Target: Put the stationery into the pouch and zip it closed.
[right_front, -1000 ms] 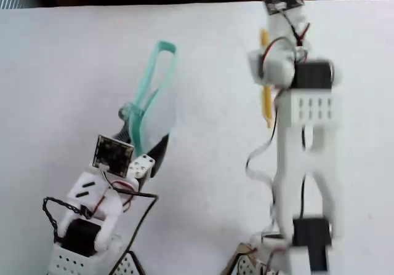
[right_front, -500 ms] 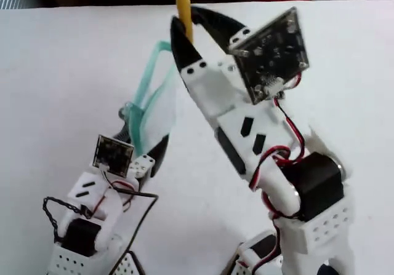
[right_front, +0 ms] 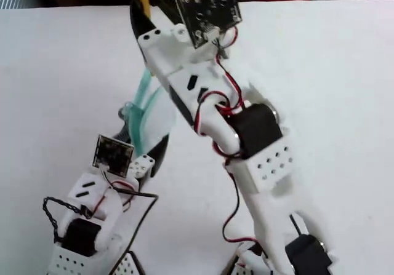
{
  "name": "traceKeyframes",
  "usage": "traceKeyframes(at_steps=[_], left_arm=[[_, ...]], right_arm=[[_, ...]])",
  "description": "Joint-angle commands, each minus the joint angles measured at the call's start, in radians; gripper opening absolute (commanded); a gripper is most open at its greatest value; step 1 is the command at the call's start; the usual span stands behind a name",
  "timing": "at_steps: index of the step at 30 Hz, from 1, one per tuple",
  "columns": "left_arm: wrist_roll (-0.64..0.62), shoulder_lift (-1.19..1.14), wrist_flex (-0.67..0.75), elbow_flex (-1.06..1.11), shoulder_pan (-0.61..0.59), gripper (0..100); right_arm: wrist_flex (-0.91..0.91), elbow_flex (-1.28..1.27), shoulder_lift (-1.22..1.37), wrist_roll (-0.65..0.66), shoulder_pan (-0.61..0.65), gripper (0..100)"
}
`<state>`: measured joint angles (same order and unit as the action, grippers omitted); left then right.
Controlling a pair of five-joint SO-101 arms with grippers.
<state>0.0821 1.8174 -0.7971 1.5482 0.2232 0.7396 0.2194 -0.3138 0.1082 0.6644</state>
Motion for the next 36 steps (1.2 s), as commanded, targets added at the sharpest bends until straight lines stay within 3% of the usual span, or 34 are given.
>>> traceKeyframes(at_steps=[1,4,14,17,20,22,27,36], left_arm=[[-0.009,0.01,0.021,-0.003,-0.01,23],[-0.009,0.01,0.023,-0.003,-0.01,23],[-0.017,0.01,0.026,-0.003,-0.035,23],[-0.066,0.01,0.028,-0.006,-0.062,23],[-0.074,0.01,0.048,-0.002,-0.068,23],[-0.077,0.01,0.048,-0.002,-0.068,23],[-0.078,0.01,0.048,-0.002,-0.068,23],[-0.077,0.01,0.048,-0.002,-0.068,23]], right_arm=[[-0.044,-0.054,0.01,0.074,0.001,1.8],[-0.059,-0.172,-0.028,0.158,0.007,1.8],[-0.099,-0.535,-0.3,0.173,0.004,2.3],[-0.068,-0.577,-0.366,0.173,0.004,11.0],[0.01,-0.554,-0.394,0.173,0.016,28.5],[0.077,-0.505,-0.4,0.173,0.018,34.4],[0.251,-0.313,-0.39,0.206,0.039,29.2],[0.449,-0.209,-0.228,0.362,0.216,27.9]])
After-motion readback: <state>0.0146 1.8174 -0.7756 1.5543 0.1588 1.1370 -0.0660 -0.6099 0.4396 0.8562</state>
